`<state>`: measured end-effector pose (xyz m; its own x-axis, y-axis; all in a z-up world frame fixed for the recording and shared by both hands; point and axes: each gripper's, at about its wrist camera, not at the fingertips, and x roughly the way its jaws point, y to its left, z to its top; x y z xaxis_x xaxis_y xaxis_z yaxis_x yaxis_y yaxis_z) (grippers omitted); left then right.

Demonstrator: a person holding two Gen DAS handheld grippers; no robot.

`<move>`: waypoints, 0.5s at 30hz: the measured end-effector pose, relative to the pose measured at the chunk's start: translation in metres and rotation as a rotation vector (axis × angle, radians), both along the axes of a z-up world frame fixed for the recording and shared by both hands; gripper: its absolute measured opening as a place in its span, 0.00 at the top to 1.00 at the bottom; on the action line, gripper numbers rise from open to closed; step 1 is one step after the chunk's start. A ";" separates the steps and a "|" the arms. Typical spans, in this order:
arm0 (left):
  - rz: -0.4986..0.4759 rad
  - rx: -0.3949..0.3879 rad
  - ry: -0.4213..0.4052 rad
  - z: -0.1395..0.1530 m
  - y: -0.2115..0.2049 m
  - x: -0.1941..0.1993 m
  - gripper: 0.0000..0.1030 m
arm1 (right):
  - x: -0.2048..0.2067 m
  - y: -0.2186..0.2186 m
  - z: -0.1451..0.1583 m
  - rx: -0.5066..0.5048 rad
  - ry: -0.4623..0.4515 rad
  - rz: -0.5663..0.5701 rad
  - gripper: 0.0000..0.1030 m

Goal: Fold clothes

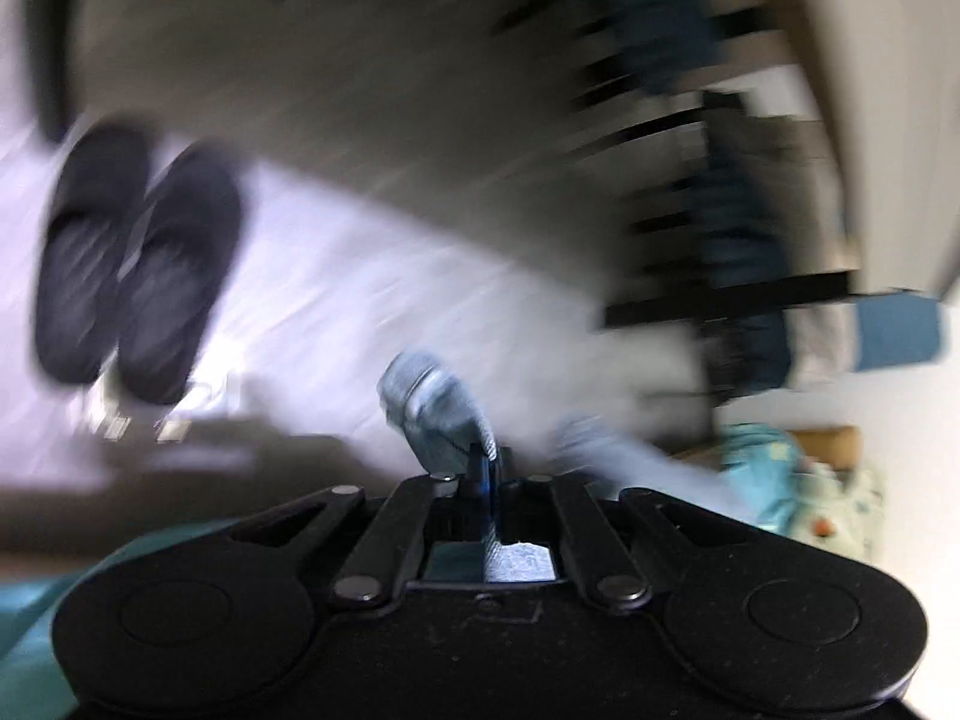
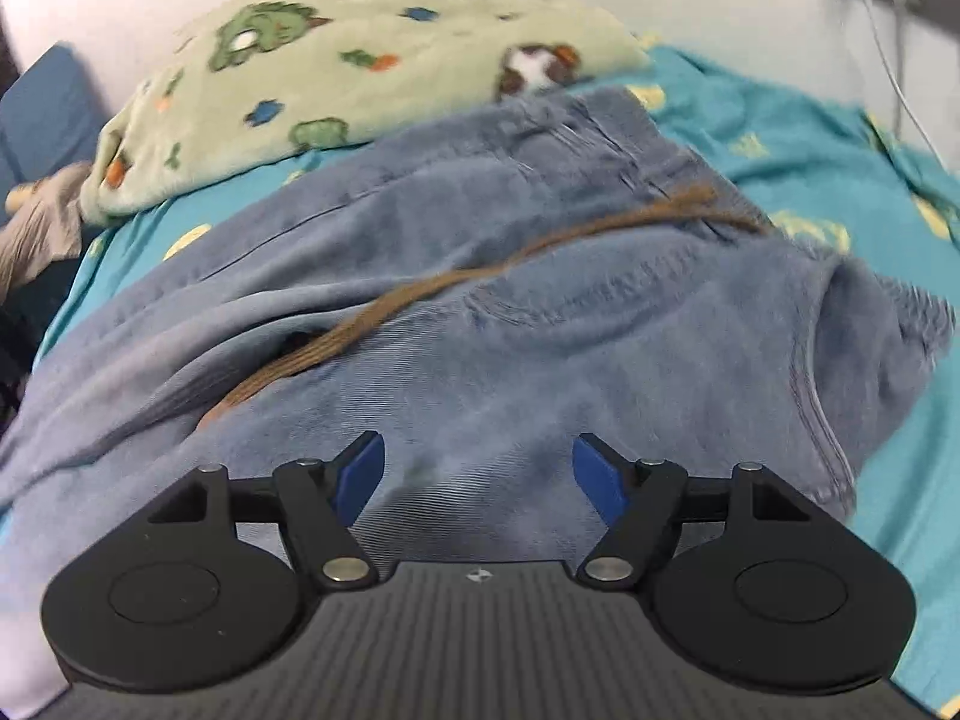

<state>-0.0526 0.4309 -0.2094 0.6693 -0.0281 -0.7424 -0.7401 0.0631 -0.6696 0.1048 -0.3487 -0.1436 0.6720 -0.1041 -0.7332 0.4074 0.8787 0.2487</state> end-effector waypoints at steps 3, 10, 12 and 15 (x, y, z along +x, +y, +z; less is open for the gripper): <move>-0.021 -0.026 0.020 -0.013 -0.001 -0.006 0.99 | -0.006 -0.015 0.001 0.050 0.029 -0.065 0.30; -0.038 -0.102 -0.012 -0.024 0.008 -0.005 0.98 | -0.024 -0.072 0.033 0.191 -0.030 -0.200 0.30; -0.040 -0.130 -0.025 -0.027 0.006 -0.004 0.97 | -0.035 -0.097 0.043 0.239 -0.059 -0.260 0.30; -0.049 -0.143 -0.042 -0.028 0.004 0.001 0.91 | -0.052 -0.130 0.053 0.275 -0.069 -0.375 0.26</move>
<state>-0.0516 0.4353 -0.2373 0.6952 -0.1652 -0.6996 -0.7093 0.0001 -0.7049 0.0526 -0.4791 -0.0906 0.6731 -0.1571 -0.7227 0.6585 0.5720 0.4890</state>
